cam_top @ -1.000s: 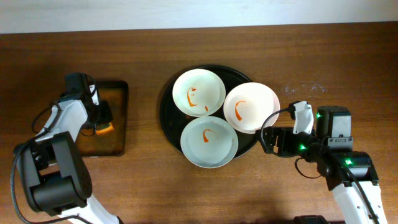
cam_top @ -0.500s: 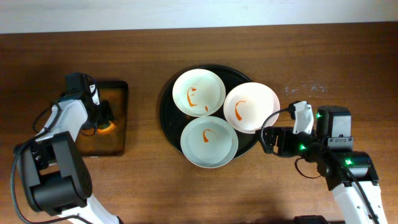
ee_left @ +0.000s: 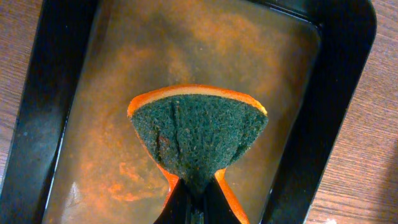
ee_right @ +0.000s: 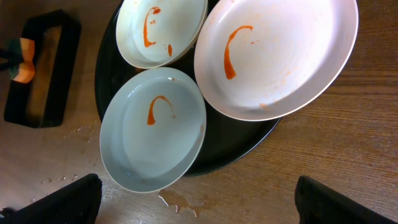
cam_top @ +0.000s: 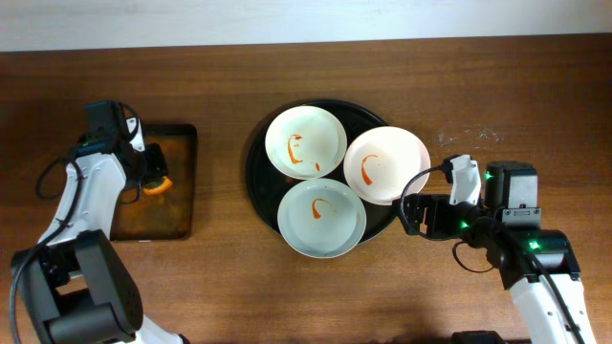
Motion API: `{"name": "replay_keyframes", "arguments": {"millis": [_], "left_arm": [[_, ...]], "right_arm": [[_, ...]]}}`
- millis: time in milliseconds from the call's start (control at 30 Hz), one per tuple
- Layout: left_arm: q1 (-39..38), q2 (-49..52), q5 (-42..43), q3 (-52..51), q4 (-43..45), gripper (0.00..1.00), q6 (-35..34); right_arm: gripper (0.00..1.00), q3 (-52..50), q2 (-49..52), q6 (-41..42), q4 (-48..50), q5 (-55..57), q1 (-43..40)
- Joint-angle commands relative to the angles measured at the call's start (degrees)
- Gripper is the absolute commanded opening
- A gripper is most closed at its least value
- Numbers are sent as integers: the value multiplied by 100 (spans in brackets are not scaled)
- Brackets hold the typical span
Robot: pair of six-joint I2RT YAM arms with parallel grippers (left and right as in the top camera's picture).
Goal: Clean dirty plates on tray and stack at the side
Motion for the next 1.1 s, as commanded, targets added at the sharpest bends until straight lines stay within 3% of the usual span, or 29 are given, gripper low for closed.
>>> {"name": "replay_keyframes", "arguments": {"millis": [0,267,467,767,967,1067], "left_arm": [[-4,-138,107,125,-22,1,118],[-4,-153,175,125,-15,1,118],[-138,-157,1436,302,-15,1,398],[-1906,-240,1884,369,-68,1,393],[-3082,-240,2297,367,-625,1,393],[-3493,-238,2610,365,-758,1,393]], "right_arm": [[99,109,4,-13,-15,-74,39],[99,109,4,-15,-13,-72,39],[100,109,4,-15,-15,-72,39],[99,107,11,-13,-44,-72,39],[99,105,367,-13,-487,-103,46],[83,101,732,-13,-595,-376,149]]}}
